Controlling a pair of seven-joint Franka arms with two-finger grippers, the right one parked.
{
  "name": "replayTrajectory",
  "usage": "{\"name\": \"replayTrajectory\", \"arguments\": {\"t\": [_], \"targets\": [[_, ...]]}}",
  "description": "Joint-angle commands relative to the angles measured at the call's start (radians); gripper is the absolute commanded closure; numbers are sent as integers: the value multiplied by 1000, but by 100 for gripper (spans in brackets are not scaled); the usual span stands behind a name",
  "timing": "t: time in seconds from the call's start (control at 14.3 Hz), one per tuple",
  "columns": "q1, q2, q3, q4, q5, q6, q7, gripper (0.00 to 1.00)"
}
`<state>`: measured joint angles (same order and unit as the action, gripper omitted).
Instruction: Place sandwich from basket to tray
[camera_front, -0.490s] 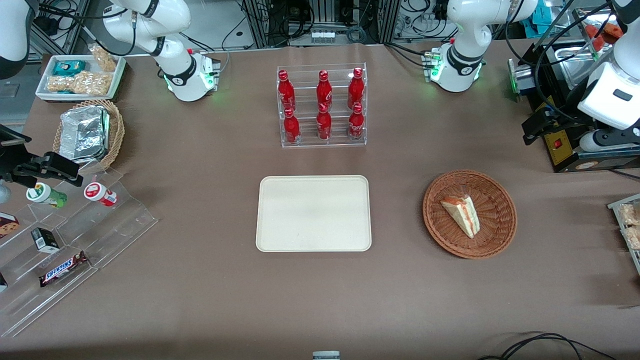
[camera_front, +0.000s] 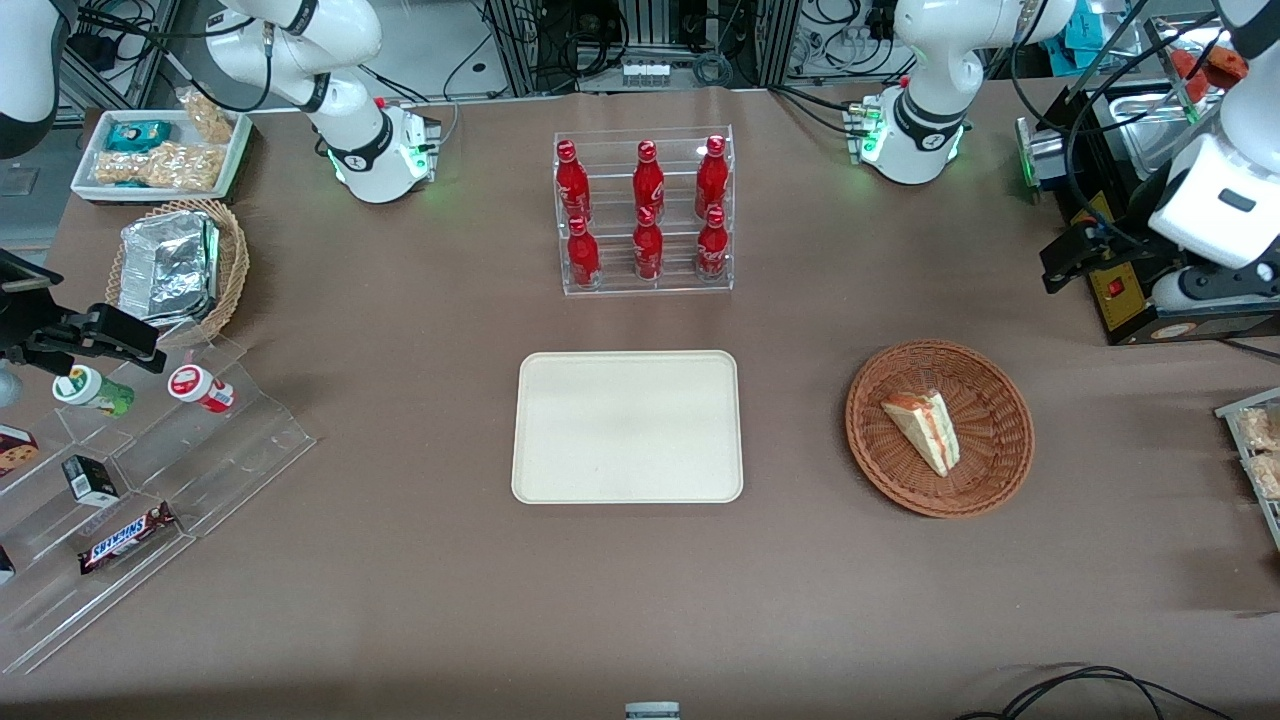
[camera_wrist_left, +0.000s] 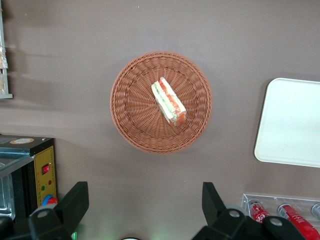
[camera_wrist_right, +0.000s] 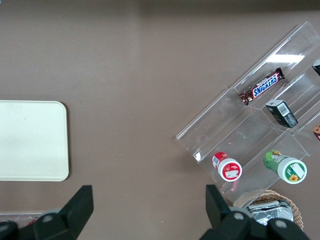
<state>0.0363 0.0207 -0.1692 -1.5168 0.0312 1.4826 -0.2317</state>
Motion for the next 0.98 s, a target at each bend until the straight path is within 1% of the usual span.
{"name": "replayTrajectory", "arguments": {"t": [0.0,0.14,0.21,0.35,0.49,0.56,0.77,0.91], "targets": [[-7,65,4,1,-2,-42,-29,0],[-12,132,2,-15,-10,-27,-104,0],[-22,154,2,-31,-10,10,-124,0],[-24,160,2,-124,-10,147,-181,0],[-27,157,2,-253,-4,330,-253,0],[-47,159,4,-310,4,411,-277,0],[-49,165,5,-413,3,562,-336,0],[-52,183,5,-511,4,719,-411,0]]}}
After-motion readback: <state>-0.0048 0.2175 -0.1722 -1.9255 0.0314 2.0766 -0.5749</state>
